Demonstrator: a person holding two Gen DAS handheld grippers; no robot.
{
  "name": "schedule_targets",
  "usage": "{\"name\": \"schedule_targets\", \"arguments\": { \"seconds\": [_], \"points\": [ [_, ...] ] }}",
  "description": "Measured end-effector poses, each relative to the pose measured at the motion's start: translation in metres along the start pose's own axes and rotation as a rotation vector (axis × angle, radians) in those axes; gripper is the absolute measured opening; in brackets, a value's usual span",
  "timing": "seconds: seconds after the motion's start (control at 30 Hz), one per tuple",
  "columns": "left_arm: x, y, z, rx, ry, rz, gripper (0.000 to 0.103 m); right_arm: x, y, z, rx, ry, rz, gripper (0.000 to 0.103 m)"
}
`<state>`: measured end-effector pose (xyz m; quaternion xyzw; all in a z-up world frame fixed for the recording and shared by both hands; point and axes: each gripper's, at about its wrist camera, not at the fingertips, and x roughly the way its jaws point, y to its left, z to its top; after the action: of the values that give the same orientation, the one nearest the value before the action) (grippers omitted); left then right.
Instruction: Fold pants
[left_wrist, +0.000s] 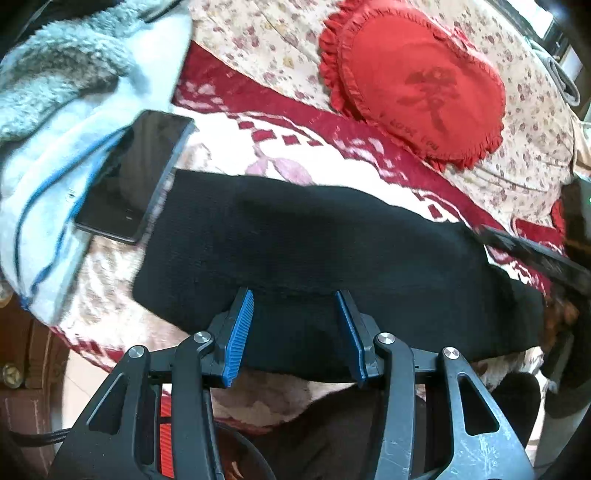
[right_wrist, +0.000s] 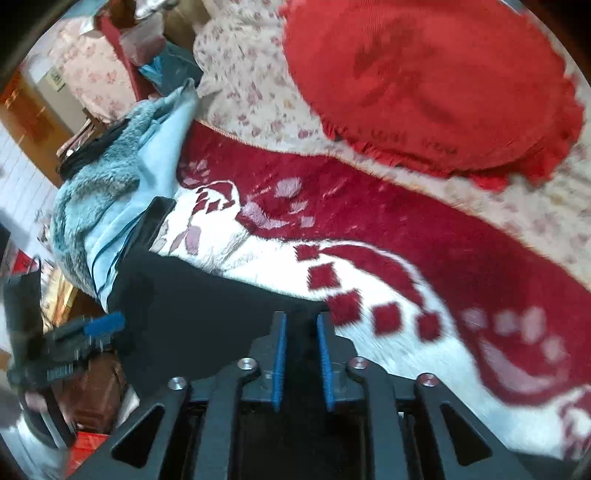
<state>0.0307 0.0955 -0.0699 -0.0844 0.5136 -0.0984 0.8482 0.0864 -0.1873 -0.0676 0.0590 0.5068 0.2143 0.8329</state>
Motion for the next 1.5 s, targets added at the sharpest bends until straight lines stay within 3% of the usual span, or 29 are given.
{"name": "schedule_targets", "arguments": {
  "seconds": [0.17, 0.4, 0.47, 0.57, 0.77, 0.87, 1.07, 1.37, 1.5],
  "points": [
    [0.006, 0.019, 0.003, -0.056, 0.008, 0.010, 0.045, -0.027, 0.043, -0.026, -0.123, 0.022, 0.054, 0.018],
    [0.004, 0.010, -0.004, -0.020, 0.004, 0.055, 0.045, 0.023, 0.076, -0.084, -0.170, 0.193, 0.048, 0.019],
    [-0.003, 0.008, -0.005, -0.017, -0.001, 0.045, 0.045, 0.016, 0.076, -0.092, -0.153, 0.150, 0.063, 0.020],
    [-0.012, 0.003, -0.005, -0.014, -0.014, 0.027, 0.045, -0.004, 0.061, -0.097, -0.069, 0.133, 0.095, 0.021],
    [-0.019, -0.027, -0.007, 0.014, -0.013, -0.037, 0.048, -0.060, 0.006, -0.104, 0.025, 0.041, -0.052, 0.025],
    [-0.015, -0.055, -0.010, 0.075, -0.005, -0.050, 0.048, -0.076, -0.025, -0.107, 0.095, 0.012, -0.119, 0.028],
    [-0.002, -0.105, -0.011, 0.169, 0.008, -0.058, 0.048, -0.087, -0.077, -0.124, 0.157, 0.027, -0.273, 0.029],
    [0.011, -0.150, -0.015, 0.264, 0.023, -0.061, 0.048, -0.128, -0.123, -0.161, 0.279, -0.035, -0.289, 0.029],
    [0.015, -0.158, -0.017, 0.286, 0.023, -0.046, 0.048, -0.155, -0.133, -0.171, 0.310, -0.096, -0.319, 0.036]
  ]
}}
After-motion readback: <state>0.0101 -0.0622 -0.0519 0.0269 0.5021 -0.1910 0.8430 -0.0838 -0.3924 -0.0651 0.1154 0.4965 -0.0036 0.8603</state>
